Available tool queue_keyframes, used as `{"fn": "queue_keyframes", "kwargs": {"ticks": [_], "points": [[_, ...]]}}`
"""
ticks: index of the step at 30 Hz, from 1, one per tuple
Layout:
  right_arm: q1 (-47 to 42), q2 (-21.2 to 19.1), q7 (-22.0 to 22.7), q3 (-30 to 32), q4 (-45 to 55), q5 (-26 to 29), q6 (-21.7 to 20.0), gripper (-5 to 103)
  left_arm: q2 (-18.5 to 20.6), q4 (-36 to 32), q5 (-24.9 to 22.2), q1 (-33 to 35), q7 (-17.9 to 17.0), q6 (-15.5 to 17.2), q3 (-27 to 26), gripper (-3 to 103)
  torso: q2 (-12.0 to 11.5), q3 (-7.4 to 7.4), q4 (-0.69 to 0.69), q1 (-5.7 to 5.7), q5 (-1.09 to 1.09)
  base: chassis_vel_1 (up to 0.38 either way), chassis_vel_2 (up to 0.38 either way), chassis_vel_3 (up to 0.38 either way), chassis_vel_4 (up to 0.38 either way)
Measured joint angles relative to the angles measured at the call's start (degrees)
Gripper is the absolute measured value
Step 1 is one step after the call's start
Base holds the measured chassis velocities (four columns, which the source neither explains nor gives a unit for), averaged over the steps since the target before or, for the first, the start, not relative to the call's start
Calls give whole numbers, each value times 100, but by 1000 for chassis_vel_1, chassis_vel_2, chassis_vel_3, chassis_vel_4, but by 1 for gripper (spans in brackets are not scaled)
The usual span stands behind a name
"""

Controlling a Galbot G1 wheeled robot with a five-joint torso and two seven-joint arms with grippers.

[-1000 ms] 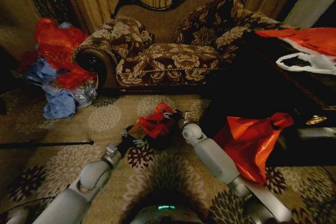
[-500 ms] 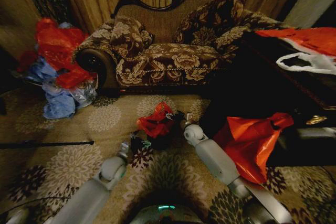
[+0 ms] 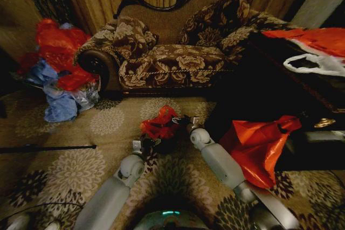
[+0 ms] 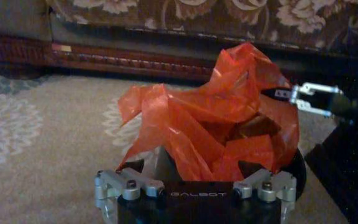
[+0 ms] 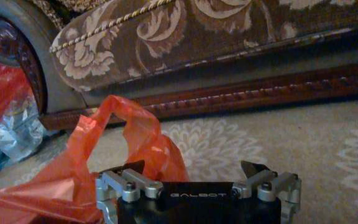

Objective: Place a garbage bag over the trash bin.

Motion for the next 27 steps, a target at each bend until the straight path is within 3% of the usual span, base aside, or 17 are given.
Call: {"fn": "queue_keyframes", "kwargs": {"ticks": [3,6,15,21,26,27], "points": [[0,-11,-1,-11,-18,-14,-2,100,-38,0,-122,0,-21,-2,-30,100,0,0,-1,0,0,0,0,0,0],[0,-8,-1,-18,-43,-33,-2,100,-66,6,-228,-20,-54,12,-74,88,0,0,-1,0,0,0,0,0,0],[-49,15,10,-31,-53,-109,-2,100,-50,19,-242,-4,-25,-104,-114,68,0,0,-1,0,0,0,0,0,0],[-49,84,50,-41,-74,-155,2,100,-87,14,-265,17,-5,-125,-112,48,0,0,-1,0,0,0,0,0,0],[-40,121,72,-47,-91,-172,3,100,-109,5,-272,10,-4,-127,-107,41,0,0,-1,0,0,0,0,0,0],[-40,123,77,-51,-91,-179,5,100,-111,5,-276,9,-3,-130,-108,32,0,0,-1,0,0,0,0,0,0]]}}
